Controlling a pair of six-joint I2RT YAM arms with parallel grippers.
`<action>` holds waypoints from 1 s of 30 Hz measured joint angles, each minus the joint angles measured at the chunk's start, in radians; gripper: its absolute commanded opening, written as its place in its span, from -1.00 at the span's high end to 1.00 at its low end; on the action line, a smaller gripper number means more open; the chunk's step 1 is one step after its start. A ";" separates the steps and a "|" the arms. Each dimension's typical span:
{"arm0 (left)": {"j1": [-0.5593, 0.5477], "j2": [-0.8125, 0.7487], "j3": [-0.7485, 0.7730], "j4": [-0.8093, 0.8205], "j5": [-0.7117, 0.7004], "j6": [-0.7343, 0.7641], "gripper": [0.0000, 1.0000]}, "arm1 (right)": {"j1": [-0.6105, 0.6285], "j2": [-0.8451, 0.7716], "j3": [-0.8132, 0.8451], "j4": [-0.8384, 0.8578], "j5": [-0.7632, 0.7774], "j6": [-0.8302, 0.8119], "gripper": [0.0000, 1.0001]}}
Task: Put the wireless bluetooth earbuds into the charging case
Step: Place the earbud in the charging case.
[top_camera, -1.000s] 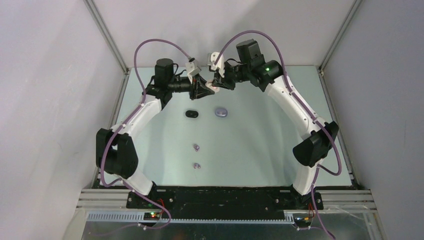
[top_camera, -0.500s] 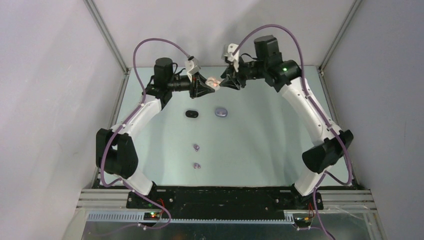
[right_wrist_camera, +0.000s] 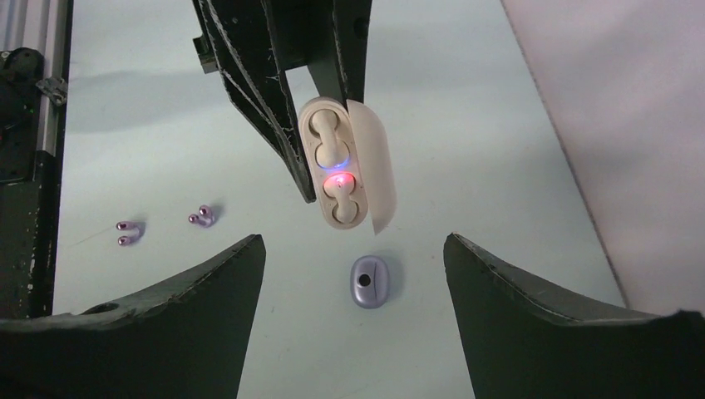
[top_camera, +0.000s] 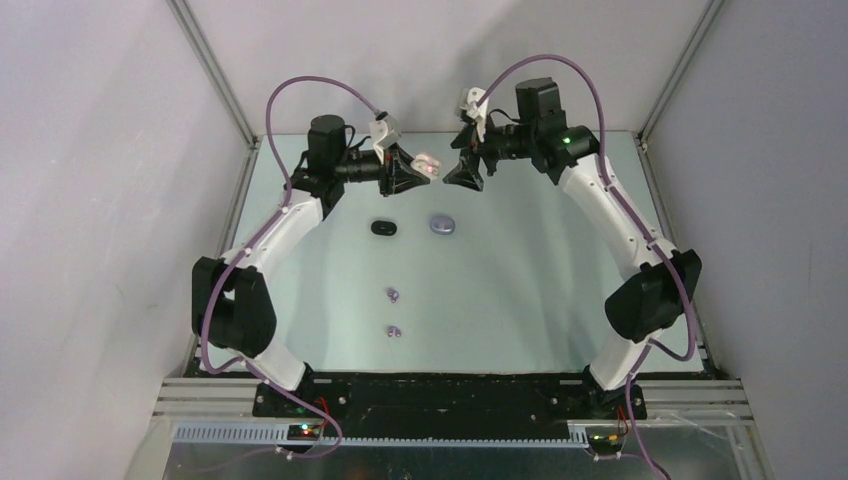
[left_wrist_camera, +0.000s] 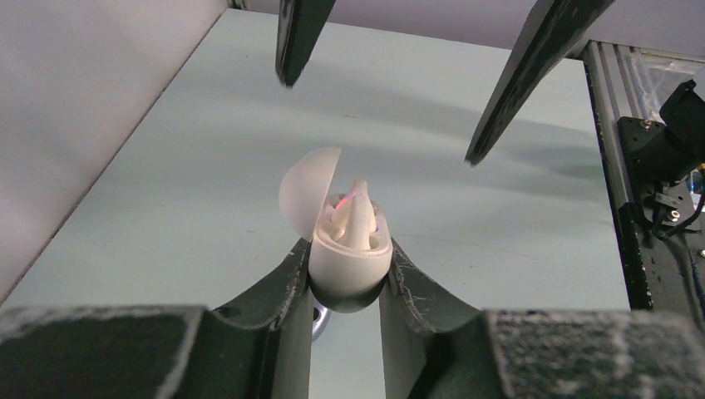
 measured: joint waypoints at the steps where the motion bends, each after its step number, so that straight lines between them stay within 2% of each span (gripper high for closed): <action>1: 0.000 0.000 0.000 0.000 0.000 0.000 1.00 | 0.001 0.010 0.000 0.002 -0.005 -0.001 -0.67; 10: 0.000 0.000 0.000 0.000 -0.003 -0.001 1.00 | 0.034 0.061 0.000 0.006 -0.050 0.004 -0.65; 15: 0.000 0.000 0.000 0.000 -0.003 -0.001 1.00 | 0.033 0.061 0.000 0.044 -0.066 0.051 -0.56; 30: 0.000 0.000 0.000 -0.008 -0.003 0.008 1.00 | 0.051 0.076 0.003 0.172 0.044 0.156 -0.44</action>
